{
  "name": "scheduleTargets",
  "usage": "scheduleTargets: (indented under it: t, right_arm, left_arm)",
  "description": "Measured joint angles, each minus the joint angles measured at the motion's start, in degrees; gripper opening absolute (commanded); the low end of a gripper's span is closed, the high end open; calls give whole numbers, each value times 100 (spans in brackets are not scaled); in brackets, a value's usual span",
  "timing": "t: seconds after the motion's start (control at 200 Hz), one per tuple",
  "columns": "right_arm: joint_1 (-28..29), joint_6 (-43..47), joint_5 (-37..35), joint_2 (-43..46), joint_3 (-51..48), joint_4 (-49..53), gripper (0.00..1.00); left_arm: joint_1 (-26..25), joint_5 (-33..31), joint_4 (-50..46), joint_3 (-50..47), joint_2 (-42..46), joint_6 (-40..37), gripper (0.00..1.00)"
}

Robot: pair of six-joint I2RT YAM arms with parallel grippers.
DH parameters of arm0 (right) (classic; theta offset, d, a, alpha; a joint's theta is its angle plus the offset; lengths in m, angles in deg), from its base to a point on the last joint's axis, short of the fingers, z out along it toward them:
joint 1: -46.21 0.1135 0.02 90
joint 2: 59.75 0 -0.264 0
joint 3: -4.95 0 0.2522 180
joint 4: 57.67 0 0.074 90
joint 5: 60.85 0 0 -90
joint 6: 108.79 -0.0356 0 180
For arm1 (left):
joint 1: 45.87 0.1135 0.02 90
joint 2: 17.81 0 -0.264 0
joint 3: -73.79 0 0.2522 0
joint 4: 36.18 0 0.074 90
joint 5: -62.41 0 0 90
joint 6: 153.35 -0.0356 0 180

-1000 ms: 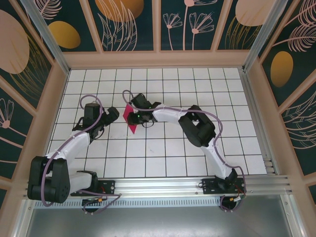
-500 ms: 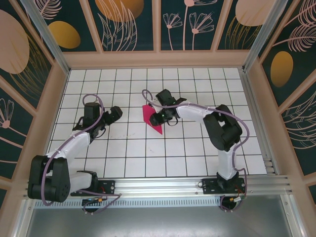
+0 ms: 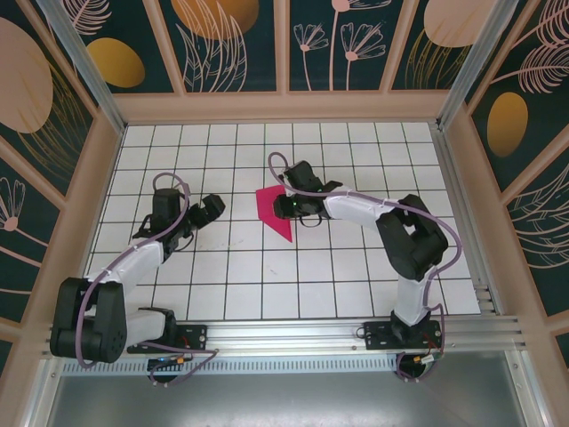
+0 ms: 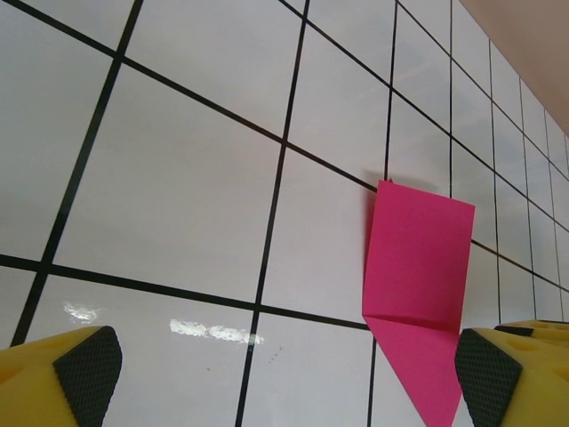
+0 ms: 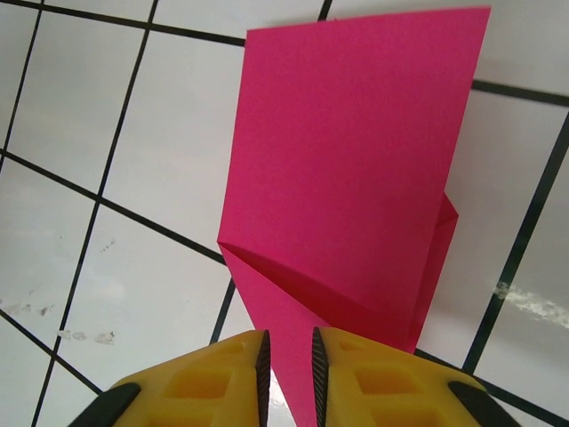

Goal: Fold a paper plane with a square sheet of paper (pick it up from the middle)
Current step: Move the paper to the center of the table.

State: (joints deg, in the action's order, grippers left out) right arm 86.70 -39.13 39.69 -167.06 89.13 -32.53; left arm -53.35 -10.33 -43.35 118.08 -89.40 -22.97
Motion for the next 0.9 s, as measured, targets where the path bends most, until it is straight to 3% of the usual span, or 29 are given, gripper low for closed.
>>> scheduleTargets:
  t: [0.54,0.901]
  right_arm:
    - [-107,-46,26,-664,-22,-216,20]
    - [20,1954,533,-748,-101,-439,21]
  left_arm:
    - [-352,378,393,-13,-522,131,96]
    - [-540,431,492,33,-691,151,95]
